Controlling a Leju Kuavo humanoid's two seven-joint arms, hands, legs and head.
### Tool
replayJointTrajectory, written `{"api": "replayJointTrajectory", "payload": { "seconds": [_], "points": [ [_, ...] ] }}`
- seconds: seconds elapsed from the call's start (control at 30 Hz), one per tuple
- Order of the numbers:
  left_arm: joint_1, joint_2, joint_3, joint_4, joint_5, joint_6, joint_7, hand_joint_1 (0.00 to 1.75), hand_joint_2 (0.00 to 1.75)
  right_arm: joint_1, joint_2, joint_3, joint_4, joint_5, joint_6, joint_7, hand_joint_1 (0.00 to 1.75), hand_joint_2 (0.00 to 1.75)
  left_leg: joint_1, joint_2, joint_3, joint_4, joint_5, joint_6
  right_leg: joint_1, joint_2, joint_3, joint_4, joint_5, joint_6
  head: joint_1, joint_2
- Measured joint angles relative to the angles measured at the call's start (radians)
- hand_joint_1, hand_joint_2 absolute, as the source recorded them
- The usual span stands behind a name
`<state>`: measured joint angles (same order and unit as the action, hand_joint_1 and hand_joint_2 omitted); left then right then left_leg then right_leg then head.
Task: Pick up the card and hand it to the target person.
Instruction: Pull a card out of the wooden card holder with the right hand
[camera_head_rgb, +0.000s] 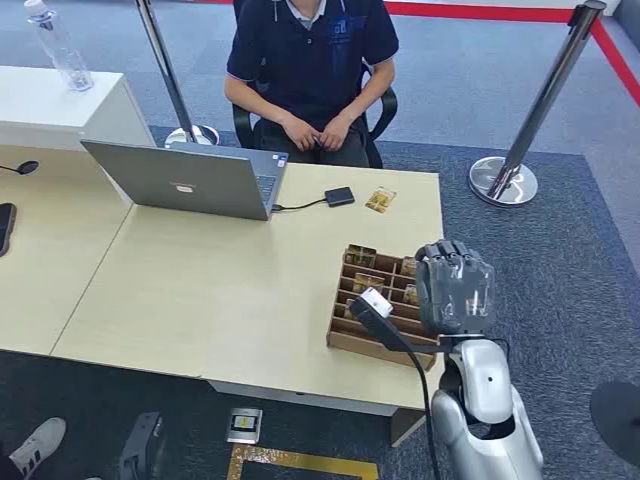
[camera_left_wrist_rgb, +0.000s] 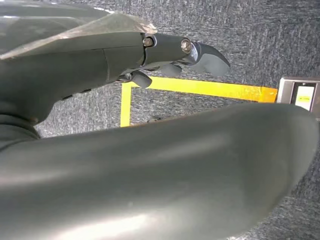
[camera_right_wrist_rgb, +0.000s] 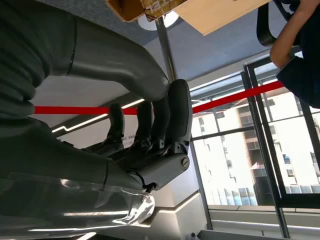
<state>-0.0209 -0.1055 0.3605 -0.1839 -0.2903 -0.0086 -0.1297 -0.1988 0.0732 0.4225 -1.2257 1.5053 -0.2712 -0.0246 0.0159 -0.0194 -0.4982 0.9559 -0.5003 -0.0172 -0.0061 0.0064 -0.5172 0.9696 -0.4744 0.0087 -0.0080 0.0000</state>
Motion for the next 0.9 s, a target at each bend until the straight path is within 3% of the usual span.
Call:
{"api": "replayJointTrajectory", "payload": {
  "seconds": [0.13,0.33,0.47,0.53,0.9],
  "points": [
    [0.000,0.001,0.004,0.000,-0.002,-0.001,0.000,0.00,0.00,-0.013,-0.010,0.013,0.030,-0.020,-0.001,0.002,1.43,1.75,0.000,0.000,0.000,0.000,0.000,0.000,0.000,0.000,0.000,0.000,0.000,0.000,0.000,0.000],
    [0.000,0.001,0.014,0.000,-0.003,-0.001,0.000,0.00,0.00,-0.023,-0.021,0.031,0.065,-0.051,-0.006,-0.002,1.28,1.75,0.000,0.000,-0.001,0.000,0.000,0.000,0.000,0.000,0.000,0.000,0.000,0.000,0.000,0.000],
    [0.000,0.001,0.016,0.000,-0.003,-0.001,0.000,0.00,0.00,-0.024,-0.023,0.036,0.075,-0.062,-0.004,-0.004,0.95,1.75,0.000,0.000,-0.001,0.000,0.000,0.000,0.000,0.000,-0.001,0.000,0.000,0.000,0.000,0.000],
    [0.000,0.001,0.017,0.000,-0.003,0.000,0.000,0.00,0.00,-0.024,-0.024,0.039,0.082,-0.067,-0.002,-0.002,0.86,1.75,0.000,0.000,-0.001,0.000,0.000,0.000,0.000,0.000,-0.001,0.000,0.000,0.000,0.000,0.000],
    [0.001,0.001,0.024,0.000,-0.005,0.002,0.000,0.00,0.00,-0.020,-0.023,0.042,0.120,-0.078,-0.001,0.009,0.75,1.75,0.000,0.000,-0.001,0.000,0.000,0.000,0.000,0.000,-0.001,0.000,0.000,0.000,0.000,0.000]
  ]
}}
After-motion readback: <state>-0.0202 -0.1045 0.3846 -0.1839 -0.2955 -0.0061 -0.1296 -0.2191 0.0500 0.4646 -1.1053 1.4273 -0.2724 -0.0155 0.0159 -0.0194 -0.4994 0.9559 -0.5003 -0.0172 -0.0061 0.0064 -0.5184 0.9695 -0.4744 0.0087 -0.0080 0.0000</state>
